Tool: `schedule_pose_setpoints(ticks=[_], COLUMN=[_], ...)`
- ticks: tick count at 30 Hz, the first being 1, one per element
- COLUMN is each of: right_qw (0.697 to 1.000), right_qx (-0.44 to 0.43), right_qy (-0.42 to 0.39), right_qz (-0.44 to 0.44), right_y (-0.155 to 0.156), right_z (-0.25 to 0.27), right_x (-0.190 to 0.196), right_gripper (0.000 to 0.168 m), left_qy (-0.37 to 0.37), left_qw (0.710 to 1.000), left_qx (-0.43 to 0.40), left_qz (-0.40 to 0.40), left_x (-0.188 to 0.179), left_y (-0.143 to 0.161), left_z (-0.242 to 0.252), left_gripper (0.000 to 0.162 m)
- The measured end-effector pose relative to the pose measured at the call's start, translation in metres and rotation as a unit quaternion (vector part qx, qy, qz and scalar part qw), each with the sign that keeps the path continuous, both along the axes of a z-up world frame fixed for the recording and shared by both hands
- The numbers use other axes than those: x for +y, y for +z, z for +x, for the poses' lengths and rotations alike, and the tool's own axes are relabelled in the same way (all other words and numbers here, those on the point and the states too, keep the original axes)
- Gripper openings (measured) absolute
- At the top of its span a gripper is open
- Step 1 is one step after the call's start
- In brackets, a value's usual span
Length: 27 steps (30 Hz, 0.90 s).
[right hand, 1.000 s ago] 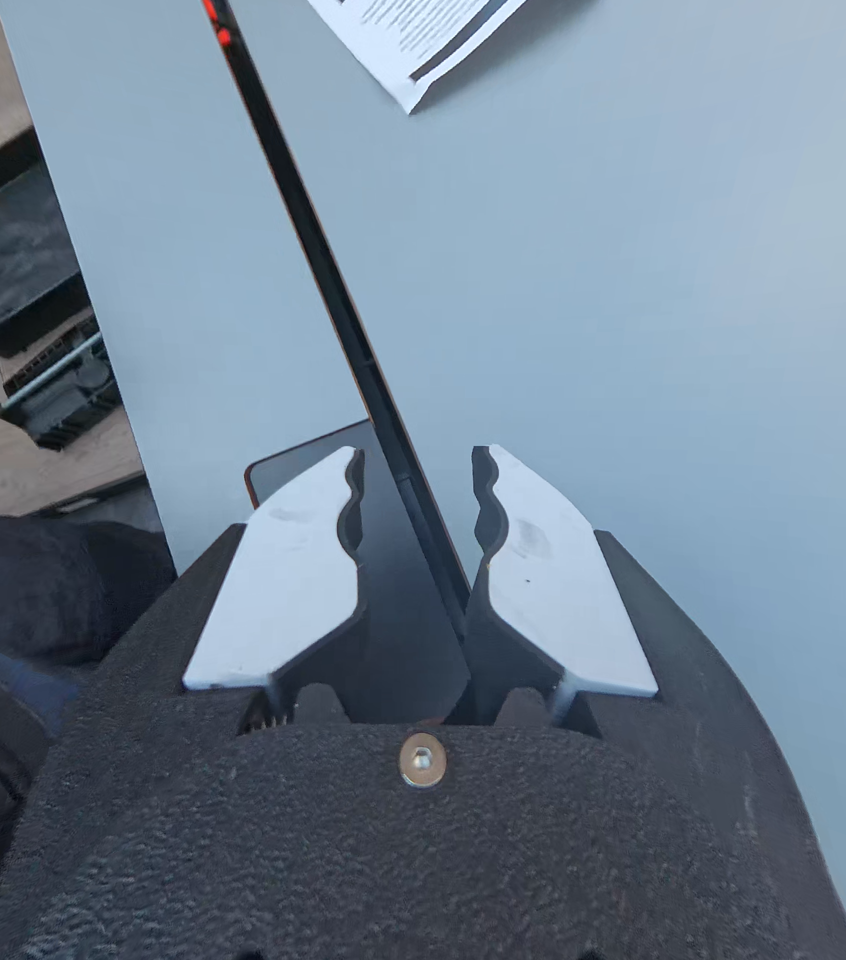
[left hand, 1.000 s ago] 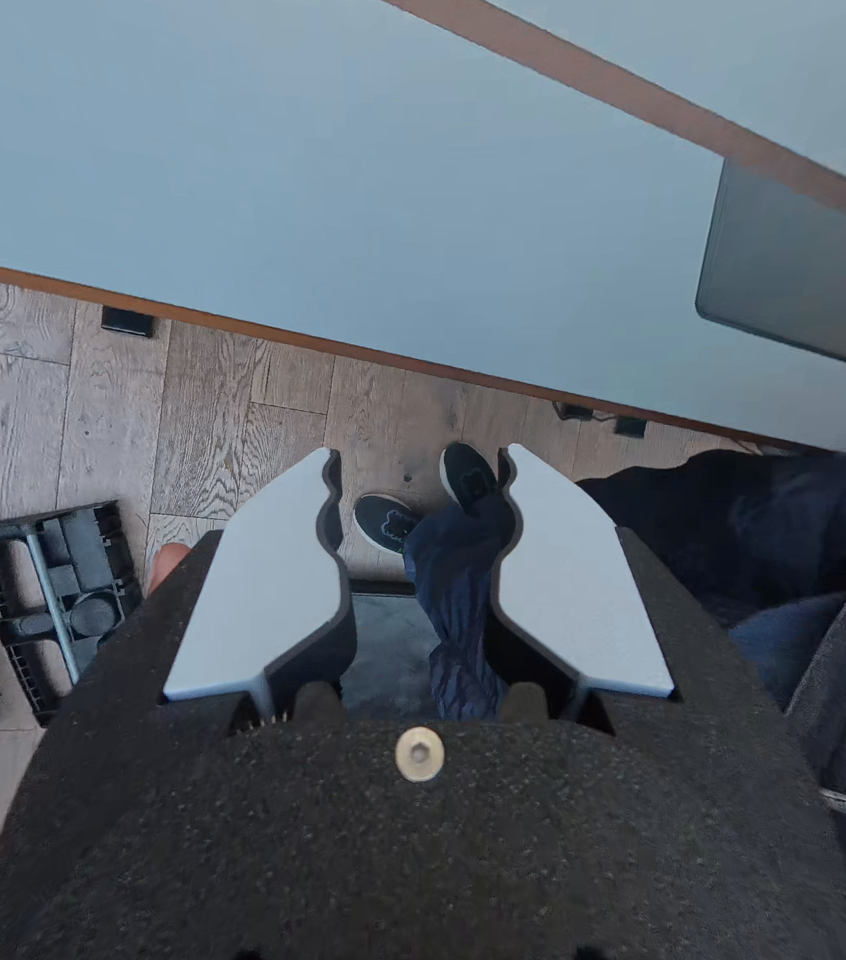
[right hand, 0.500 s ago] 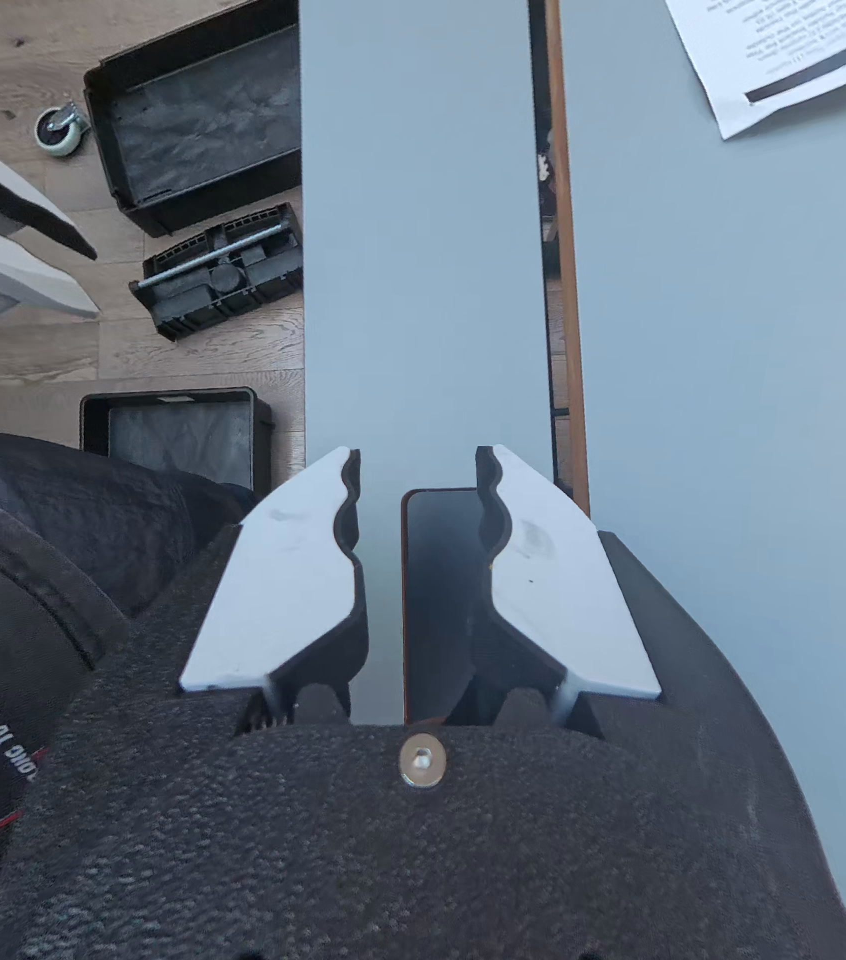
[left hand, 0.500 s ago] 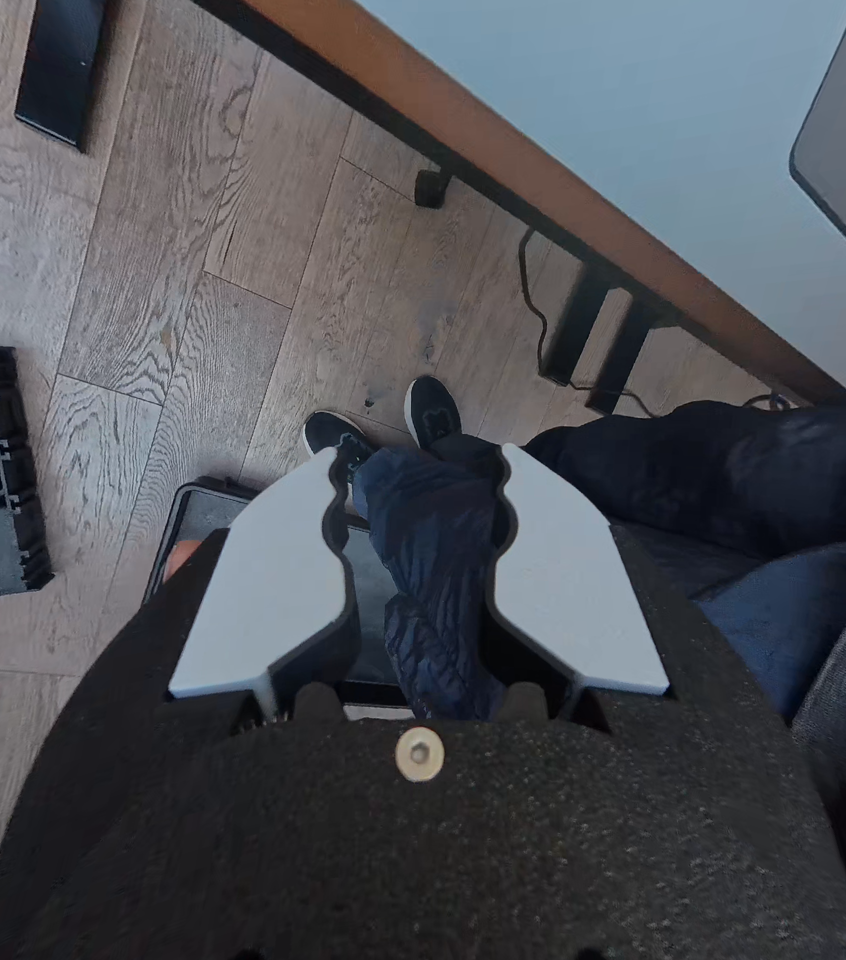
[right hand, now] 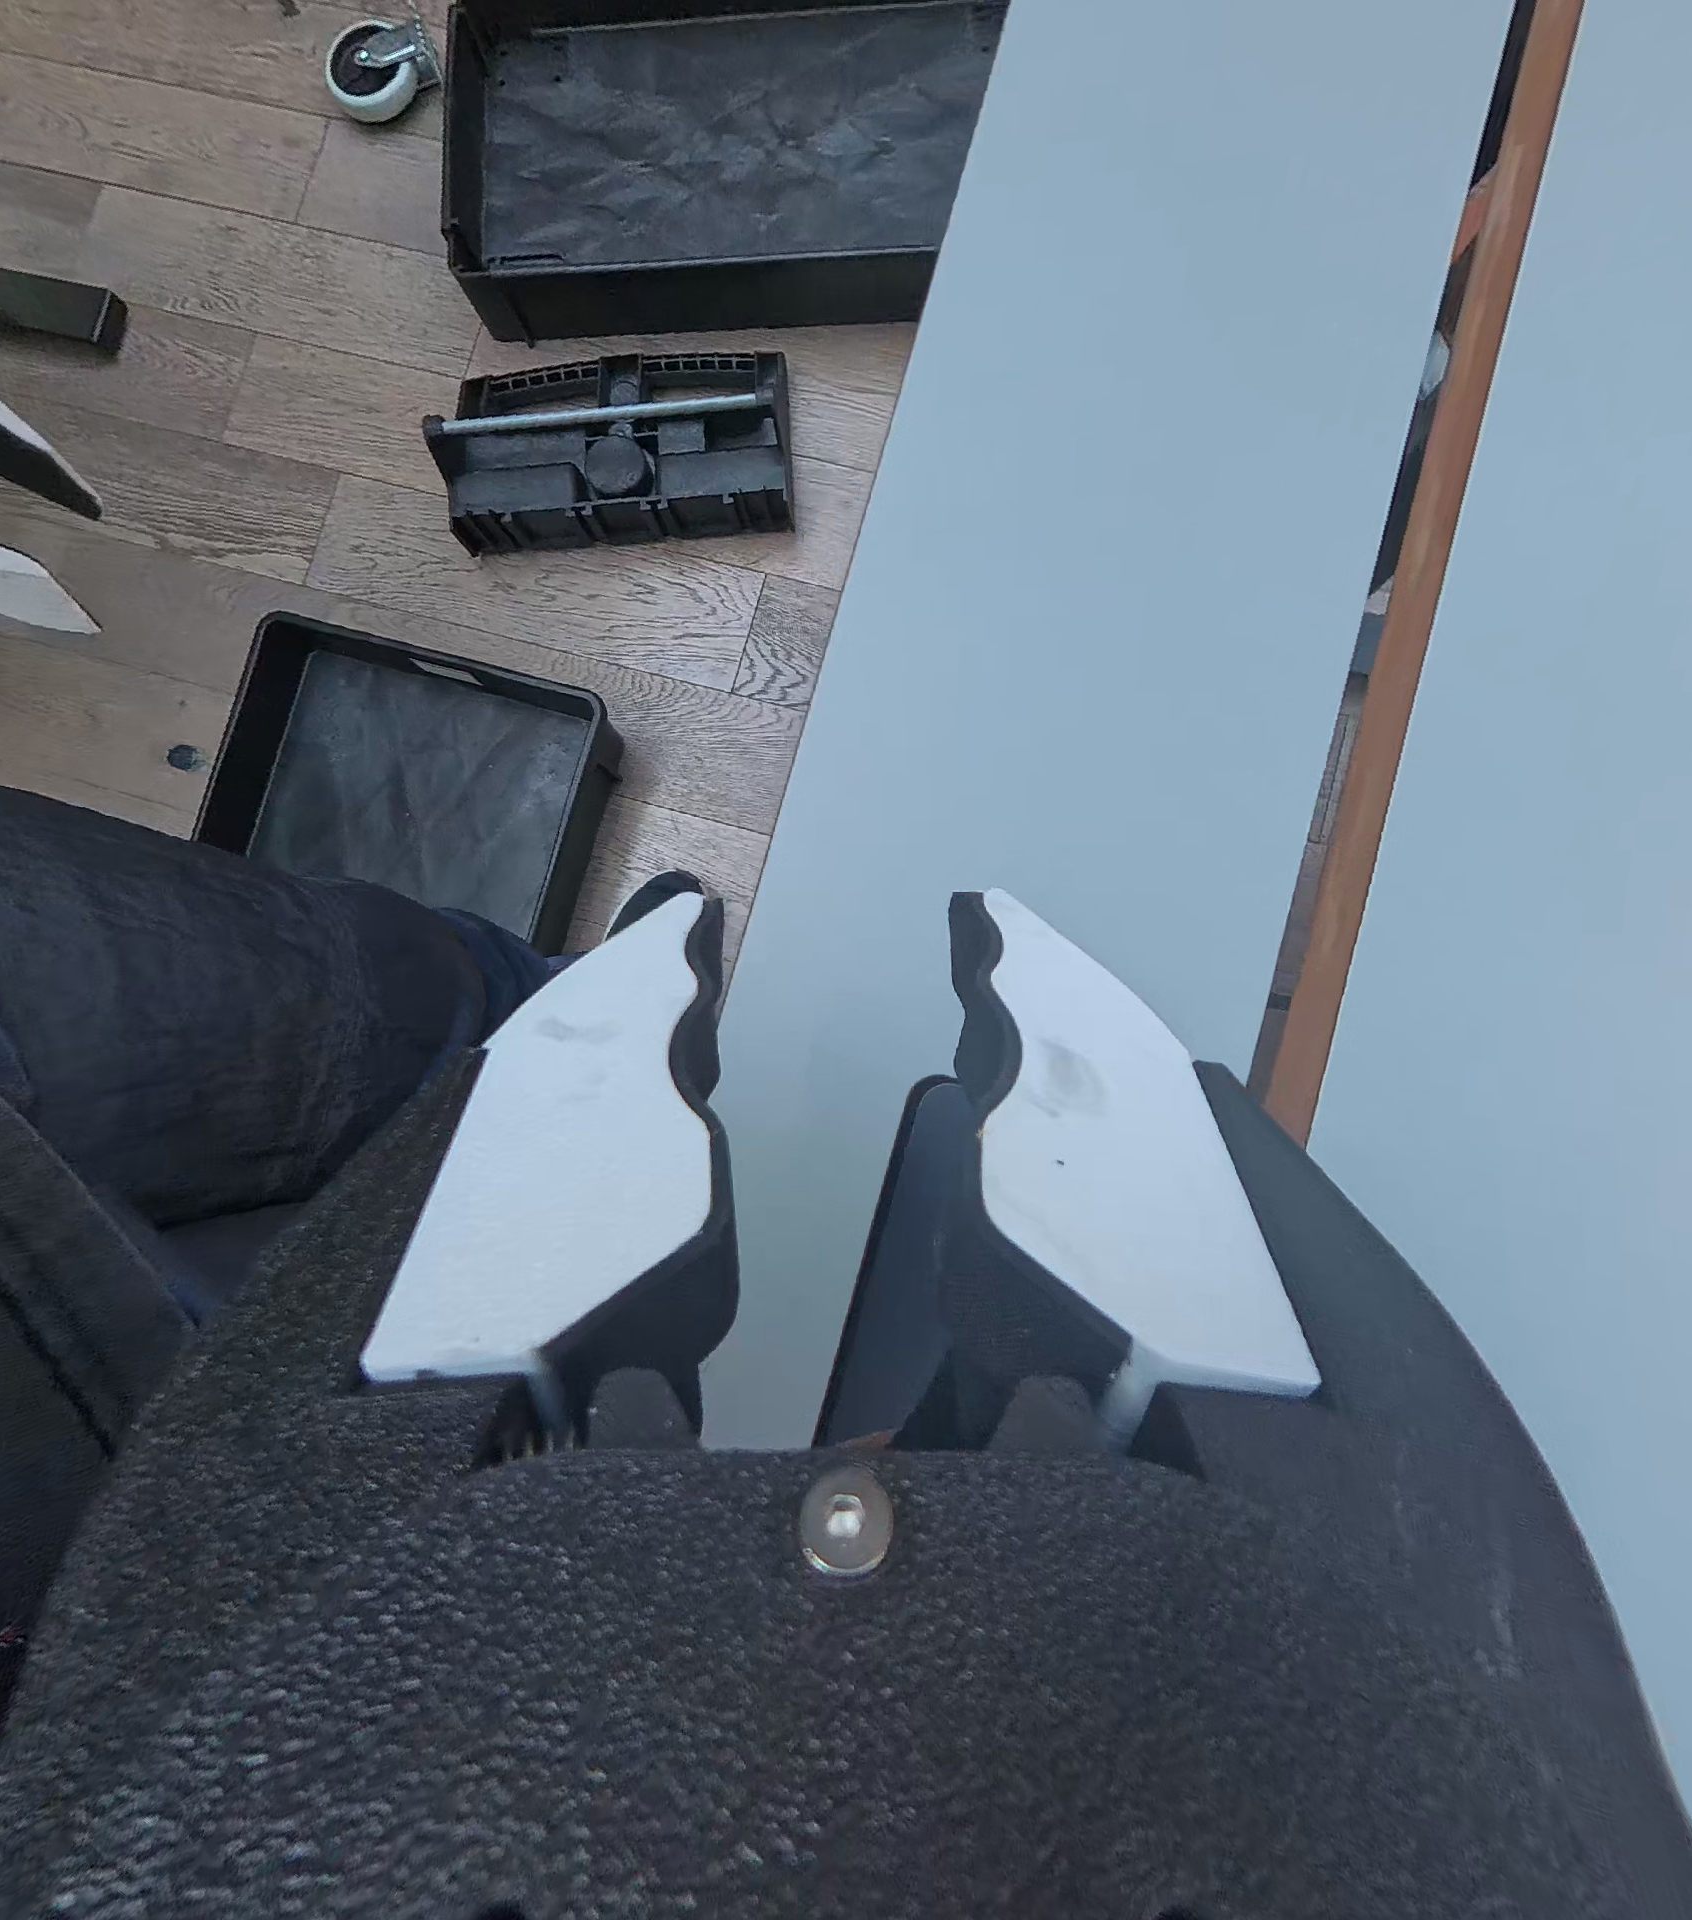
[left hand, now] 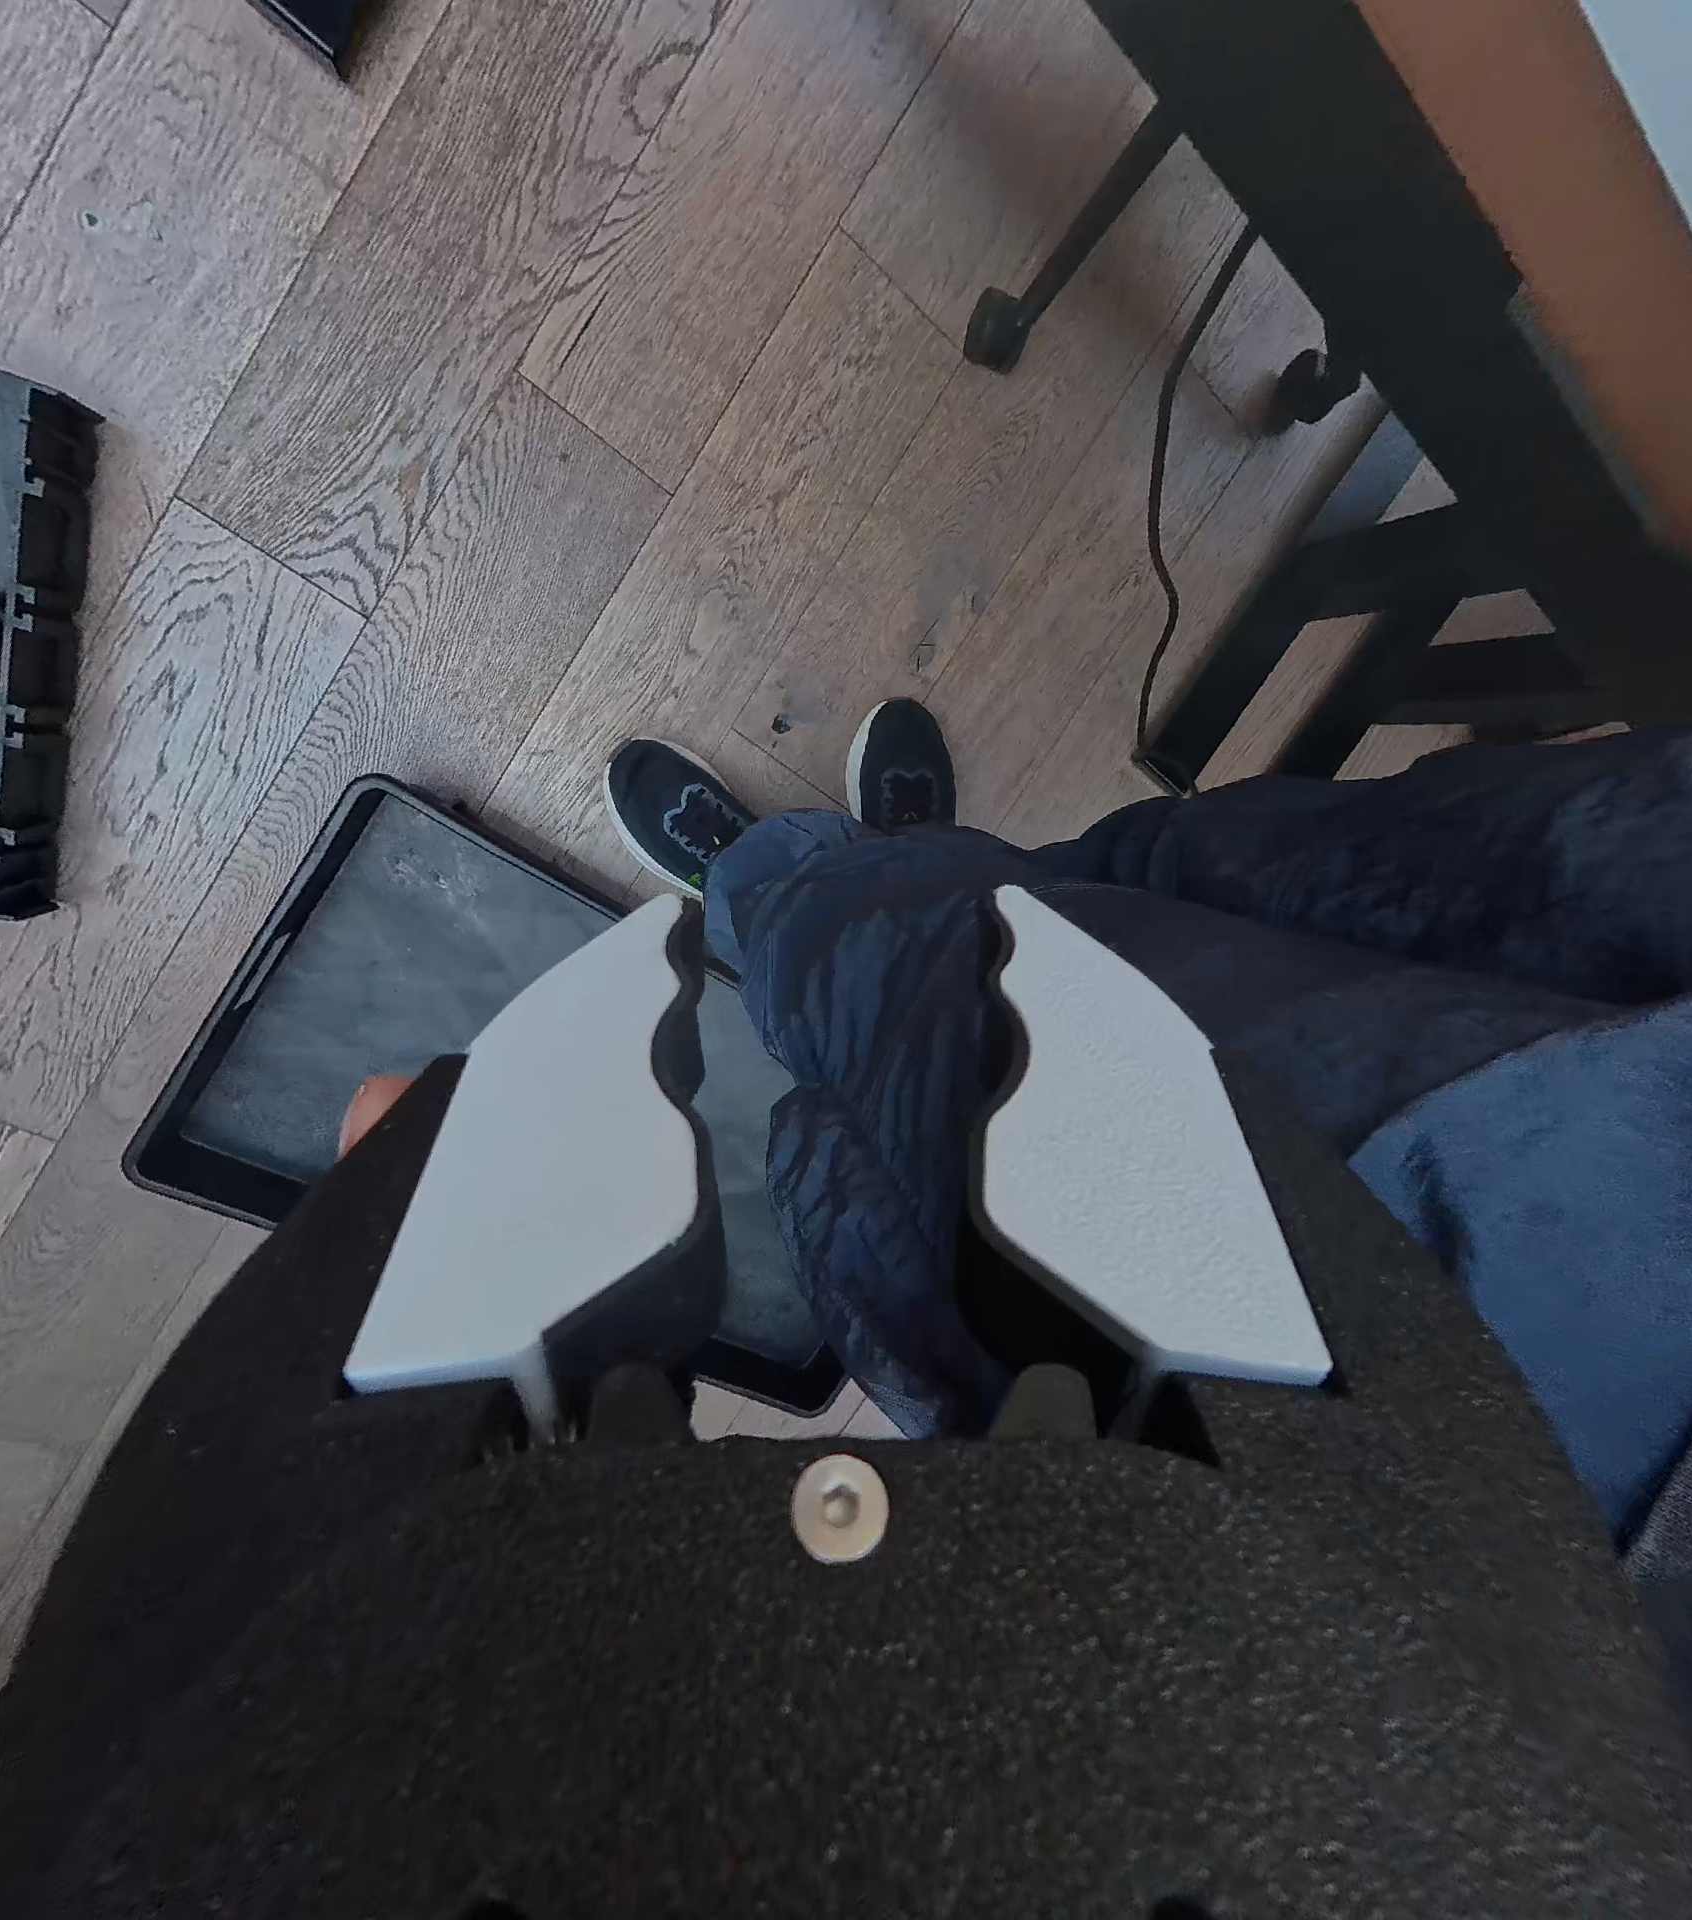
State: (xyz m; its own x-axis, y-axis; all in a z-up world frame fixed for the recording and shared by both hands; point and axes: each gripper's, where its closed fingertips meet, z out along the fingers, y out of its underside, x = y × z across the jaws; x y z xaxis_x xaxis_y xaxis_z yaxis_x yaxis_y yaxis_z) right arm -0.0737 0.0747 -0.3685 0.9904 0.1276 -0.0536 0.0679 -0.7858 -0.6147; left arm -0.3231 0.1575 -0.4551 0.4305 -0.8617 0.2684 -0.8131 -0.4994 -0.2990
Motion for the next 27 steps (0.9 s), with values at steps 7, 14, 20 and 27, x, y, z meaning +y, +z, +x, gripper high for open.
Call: schedule_pose_setpoints(ticks=[7, 14, 20, 27], right_qw=[0.999, 0.993, 0.953, 0.885], right_qx=[-0.01, 0.016, 0.166, 0.351], right_qy=[0.029, 0.045, 0.086, 0.086], right_qz=[0.014, 0.105, 0.24, 0.295], right_y=[0.011, 0.087, 0.199, 0.266], right_z=[-0.028, -0.055, -0.104, -0.135], right_x=[0.005, 0.046, 0.122, 0.166], right_gripper=[0.043, 0.044, 0.045, 0.055], left_qy=[0.079, 0.309, 0.325, 0.388], left_qw=[0.996, 0.799, 0.572, 0.468], left_qx=[-0.038, -0.498, -0.724, -0.765], left_qz=[0.004, -0.136, -0.209, -0.211], left_x=[0.015, 0.101, 0.155, 0.18], left_y=[0.008, 0.212, 0.369, 0.397], left_z=[-0.012, 0.098, 0.132, 0.115], left_gripper=[0.05, 0.052, 0.046, 0.043])
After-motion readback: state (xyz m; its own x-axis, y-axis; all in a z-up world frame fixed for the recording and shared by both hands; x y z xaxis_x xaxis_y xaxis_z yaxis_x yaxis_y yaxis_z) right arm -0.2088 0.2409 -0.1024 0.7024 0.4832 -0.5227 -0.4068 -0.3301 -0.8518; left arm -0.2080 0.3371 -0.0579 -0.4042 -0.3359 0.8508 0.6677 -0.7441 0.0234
